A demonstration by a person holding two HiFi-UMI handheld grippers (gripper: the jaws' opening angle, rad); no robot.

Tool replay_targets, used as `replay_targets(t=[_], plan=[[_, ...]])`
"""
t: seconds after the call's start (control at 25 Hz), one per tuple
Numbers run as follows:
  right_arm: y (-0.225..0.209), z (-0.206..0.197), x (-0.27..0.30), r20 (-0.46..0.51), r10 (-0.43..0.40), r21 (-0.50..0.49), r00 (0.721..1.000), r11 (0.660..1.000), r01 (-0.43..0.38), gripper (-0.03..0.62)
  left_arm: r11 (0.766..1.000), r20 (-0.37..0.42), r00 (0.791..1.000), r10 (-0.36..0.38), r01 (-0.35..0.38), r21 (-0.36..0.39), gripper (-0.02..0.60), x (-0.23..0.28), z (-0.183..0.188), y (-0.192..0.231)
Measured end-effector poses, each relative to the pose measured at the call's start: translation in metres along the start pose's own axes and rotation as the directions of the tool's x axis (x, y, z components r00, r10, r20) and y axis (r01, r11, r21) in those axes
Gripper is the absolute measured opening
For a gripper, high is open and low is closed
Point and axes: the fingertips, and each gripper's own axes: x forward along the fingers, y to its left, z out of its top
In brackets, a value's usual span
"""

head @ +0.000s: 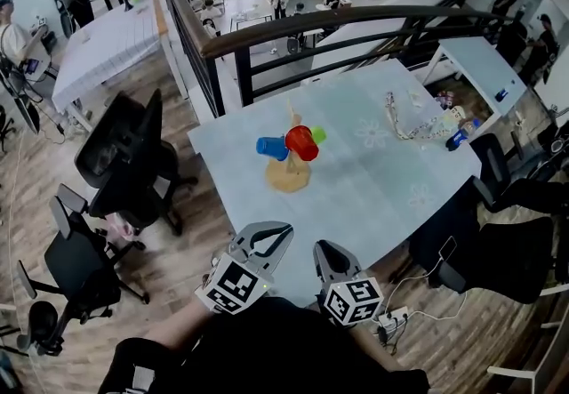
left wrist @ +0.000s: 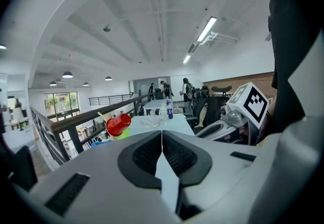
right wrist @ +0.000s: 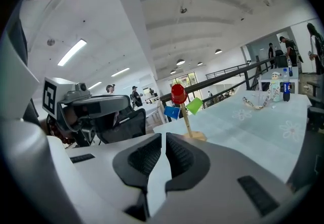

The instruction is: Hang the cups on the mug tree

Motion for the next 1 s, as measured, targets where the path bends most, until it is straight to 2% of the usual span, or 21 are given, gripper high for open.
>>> replay_targets(t=[0.16, 0.32, 0.4, 1.0], plan=[[0.011, 0.007, -0.007, 0.04, 0.04, -0.065, 0.998, 0.997, -0.037, 0.048, 0.998, 0.048, 0.999, -0.007, 0.01, -0.059, 0.023, -0.008, 0.008, -0.021], [0.024, 0.008, -0.011, 0.054, 0.085, -0.122, 0.995, 0.989, -0.078, 0.049, 0.983, 0.005, 0.996, -0.085, 0.085, -0.164, 0.025, -0.001, -0.013, -0.053], [0.029, 0.008, -0.012, 0.055, 0.108, -0.142, 0.993, 0.985, -0.1, 0.048, 0.978, -0.015, 0.994, -0.104, 0.1, -0.183, 0.025, -0.001, -0.02, -0.06], [0.069, -0.015, -0.017, 0.025, 0.26, -0.158, 0.965, 0.954, -0.253, 0.041, 0.977, -0.119, 0.993, 0.0, -0.025, -0.211, 0.025, -0.029, -0.046, -0.066]])
